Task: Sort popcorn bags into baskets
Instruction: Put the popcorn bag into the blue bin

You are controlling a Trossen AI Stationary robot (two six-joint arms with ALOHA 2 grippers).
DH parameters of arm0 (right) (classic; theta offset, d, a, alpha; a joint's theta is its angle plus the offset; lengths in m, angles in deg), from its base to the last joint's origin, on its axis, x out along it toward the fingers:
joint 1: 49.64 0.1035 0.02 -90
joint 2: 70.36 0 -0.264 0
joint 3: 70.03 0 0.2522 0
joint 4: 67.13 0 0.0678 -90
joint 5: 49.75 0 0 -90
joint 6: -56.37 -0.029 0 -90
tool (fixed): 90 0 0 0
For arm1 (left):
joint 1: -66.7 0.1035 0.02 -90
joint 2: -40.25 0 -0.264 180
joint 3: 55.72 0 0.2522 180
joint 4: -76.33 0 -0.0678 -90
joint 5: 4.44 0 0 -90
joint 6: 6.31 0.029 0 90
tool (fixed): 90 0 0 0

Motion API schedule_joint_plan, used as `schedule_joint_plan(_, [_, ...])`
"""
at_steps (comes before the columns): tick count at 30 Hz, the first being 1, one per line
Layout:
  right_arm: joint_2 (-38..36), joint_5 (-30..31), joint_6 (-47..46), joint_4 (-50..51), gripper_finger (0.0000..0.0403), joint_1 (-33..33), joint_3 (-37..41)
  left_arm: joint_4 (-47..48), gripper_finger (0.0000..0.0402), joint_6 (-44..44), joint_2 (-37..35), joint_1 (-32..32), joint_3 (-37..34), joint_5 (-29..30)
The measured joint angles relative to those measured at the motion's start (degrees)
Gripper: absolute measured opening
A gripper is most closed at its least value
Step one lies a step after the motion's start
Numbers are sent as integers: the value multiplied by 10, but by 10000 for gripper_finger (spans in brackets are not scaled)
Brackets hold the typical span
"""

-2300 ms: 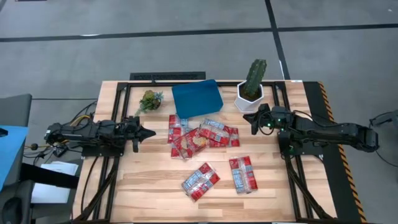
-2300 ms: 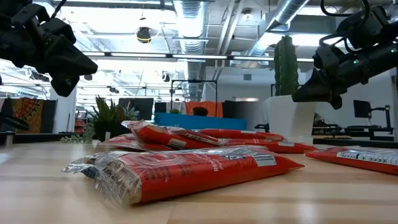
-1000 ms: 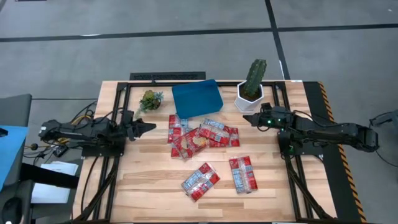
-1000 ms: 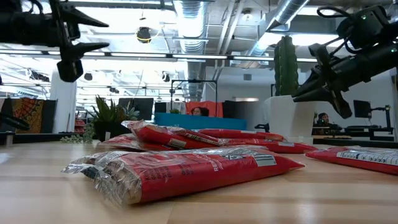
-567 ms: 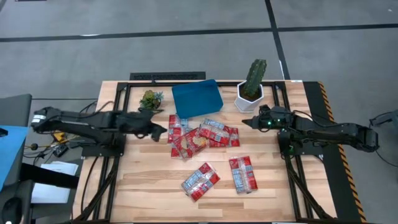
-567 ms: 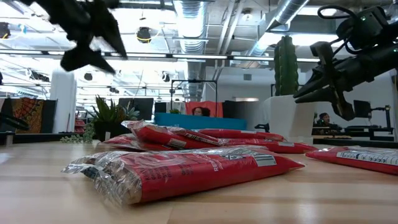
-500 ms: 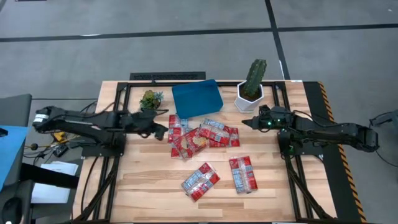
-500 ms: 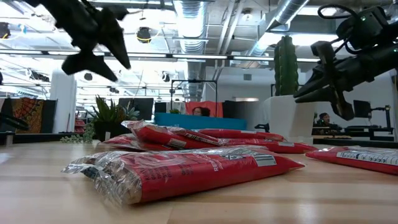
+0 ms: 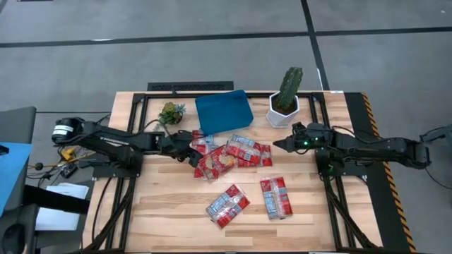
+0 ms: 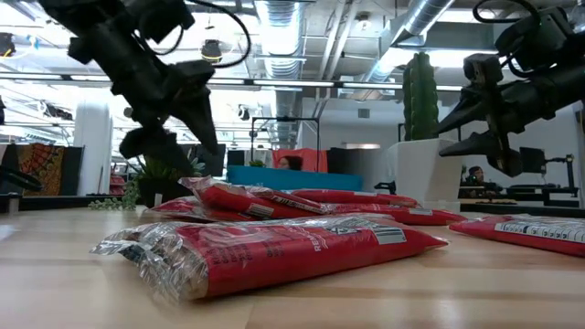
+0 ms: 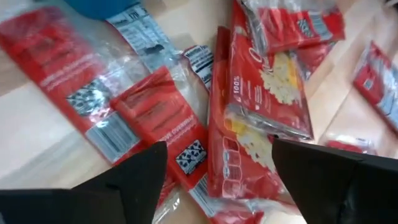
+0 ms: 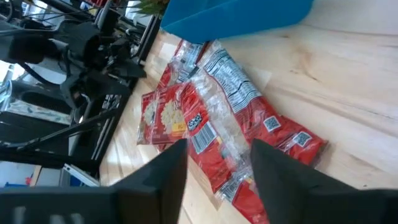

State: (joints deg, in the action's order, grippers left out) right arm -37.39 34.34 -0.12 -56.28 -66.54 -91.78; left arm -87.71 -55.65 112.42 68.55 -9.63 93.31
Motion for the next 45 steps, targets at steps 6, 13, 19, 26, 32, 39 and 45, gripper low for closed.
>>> schedule_joint_plan(6, [0, 1, 0, 10, 247, 0, 0, -39, 277, 29, 87, -1, 28, -59])
schedule_joint_plan(13, [0, 1, -1, 10, 245, 0, 0, -40, 263, 30, 183, -5, 66, -103])
schedule_joint_plan(19, [0, 1, -1, 10, 237, 0, 0, -33, 172, 7, 217, -3, 81, -145])
schedule_joint_plan(26, [0, 0, 0, 10, 229, 0, 0, -32, 16, -22, 199, -3, 82, -170])
schedule_joint_plan(32, [0, 2, 0, 10, 224, 0, 0, -21, 8, -73, 145, -3, 80, -187])
schedule_joint_plan(39, [0, 2, 0, 10, 223, 0, 0, -10, 6, -147, 45, 5, 80, -169])
schedule_joint_plan(45, [0, 4, 0, 9, 218, 0, 0, -15, 4, -206, -38, 6, 80, -49])
